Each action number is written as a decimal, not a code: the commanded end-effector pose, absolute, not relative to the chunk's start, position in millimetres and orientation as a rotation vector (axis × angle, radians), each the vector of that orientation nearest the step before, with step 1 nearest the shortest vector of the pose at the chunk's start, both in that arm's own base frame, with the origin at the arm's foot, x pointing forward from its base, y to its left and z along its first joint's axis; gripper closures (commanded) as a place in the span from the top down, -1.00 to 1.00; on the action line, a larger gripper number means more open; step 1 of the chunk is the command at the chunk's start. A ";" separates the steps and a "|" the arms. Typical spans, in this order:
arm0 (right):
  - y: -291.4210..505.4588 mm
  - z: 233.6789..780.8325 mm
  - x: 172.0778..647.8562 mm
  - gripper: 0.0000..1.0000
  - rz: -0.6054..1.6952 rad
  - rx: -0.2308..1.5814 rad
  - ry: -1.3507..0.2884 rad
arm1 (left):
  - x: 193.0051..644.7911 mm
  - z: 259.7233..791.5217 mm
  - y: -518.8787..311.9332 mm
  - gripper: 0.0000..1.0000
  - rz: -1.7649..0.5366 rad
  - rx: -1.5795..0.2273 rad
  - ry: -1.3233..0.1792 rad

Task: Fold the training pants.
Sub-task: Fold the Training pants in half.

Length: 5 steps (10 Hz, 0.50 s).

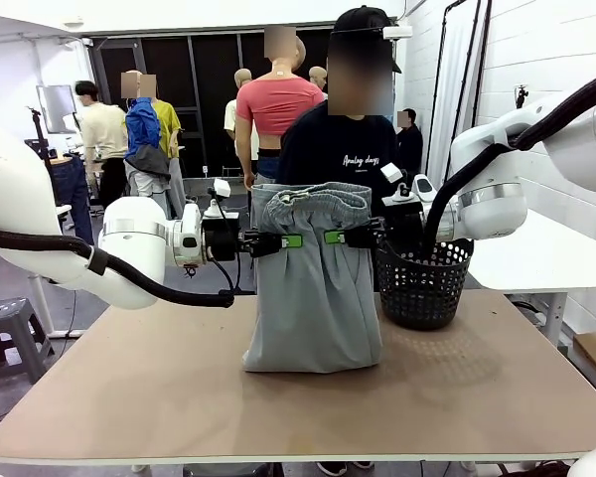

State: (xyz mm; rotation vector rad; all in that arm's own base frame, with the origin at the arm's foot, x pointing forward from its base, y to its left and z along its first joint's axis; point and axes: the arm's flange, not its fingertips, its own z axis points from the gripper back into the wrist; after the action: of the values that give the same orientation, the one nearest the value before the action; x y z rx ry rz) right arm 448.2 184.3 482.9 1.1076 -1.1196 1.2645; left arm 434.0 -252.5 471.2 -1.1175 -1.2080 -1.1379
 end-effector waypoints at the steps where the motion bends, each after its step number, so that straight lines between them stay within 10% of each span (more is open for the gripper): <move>1: 186.2 483.2 446.6 -1.00 1.241 1.130 -1.137 | 432.1 475.7 -254.0 -1.00 -1.145 -1.105 -1.213; 5: 186.2 483.2 446.6 -1.00 1.241 1.130 -1.137 | 432.1 475.7 -254.0 -1.00 -1.145 -1.105 -1.213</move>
State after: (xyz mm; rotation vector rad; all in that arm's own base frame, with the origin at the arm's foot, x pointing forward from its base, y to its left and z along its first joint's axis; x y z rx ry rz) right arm 448.2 184.3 482.9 1.1076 -1.1196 1.2645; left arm 434.0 -252.5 471.2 -1.1175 -1.2080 -1.1380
